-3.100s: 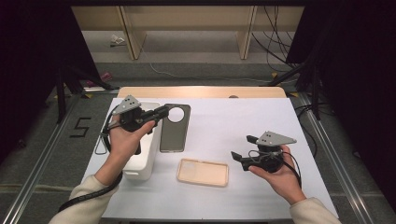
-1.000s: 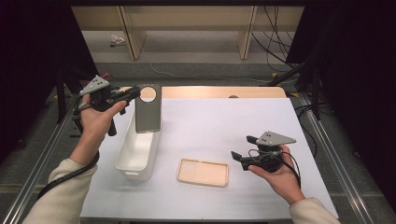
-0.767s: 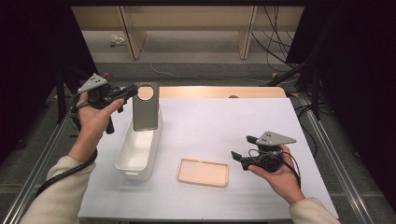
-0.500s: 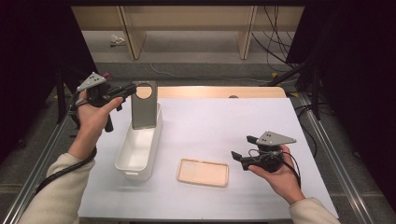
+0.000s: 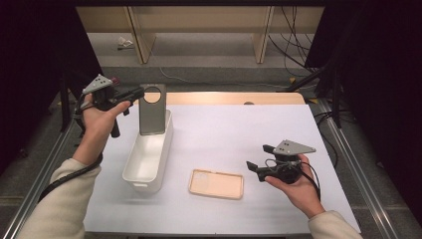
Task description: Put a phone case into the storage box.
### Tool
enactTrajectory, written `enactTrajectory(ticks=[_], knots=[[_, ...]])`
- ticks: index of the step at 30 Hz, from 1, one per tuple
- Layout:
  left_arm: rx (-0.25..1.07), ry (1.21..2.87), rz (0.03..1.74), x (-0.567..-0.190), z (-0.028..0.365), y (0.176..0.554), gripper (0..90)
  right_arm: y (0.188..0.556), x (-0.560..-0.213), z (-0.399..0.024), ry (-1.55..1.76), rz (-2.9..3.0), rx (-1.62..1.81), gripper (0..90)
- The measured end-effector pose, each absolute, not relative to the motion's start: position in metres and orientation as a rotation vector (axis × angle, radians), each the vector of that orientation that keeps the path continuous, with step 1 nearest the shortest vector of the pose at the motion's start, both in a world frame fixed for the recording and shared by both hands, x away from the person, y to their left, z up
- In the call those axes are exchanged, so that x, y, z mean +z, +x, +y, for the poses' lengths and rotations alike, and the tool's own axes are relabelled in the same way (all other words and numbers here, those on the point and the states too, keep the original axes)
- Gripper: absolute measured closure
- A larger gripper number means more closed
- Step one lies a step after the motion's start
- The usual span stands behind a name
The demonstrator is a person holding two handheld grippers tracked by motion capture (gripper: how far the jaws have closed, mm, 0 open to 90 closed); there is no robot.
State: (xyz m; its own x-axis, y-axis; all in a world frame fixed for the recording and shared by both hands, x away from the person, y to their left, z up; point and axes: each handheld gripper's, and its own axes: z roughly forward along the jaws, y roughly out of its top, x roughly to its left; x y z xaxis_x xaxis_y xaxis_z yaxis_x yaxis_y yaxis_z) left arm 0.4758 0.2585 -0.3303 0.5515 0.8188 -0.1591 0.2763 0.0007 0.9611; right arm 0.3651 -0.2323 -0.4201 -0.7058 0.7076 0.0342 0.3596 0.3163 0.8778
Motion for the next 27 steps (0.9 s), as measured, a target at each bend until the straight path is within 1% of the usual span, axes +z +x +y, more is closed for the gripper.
enactTrajectory(ticks=[14, 27], knots=[[0.558, 1.572, 0.963, -0.335, 0.265, 0.487, 81.6, 0.366, -0.421, -0.232, 0.954, 2.232, 1.347, 16.4], [0.556, 1.587, 0.950, -0.340, 0.264, 0.498, 81.6, 0.366, -0.421, -0.233, 0.955, 2.231, 1.346, 16.4]])
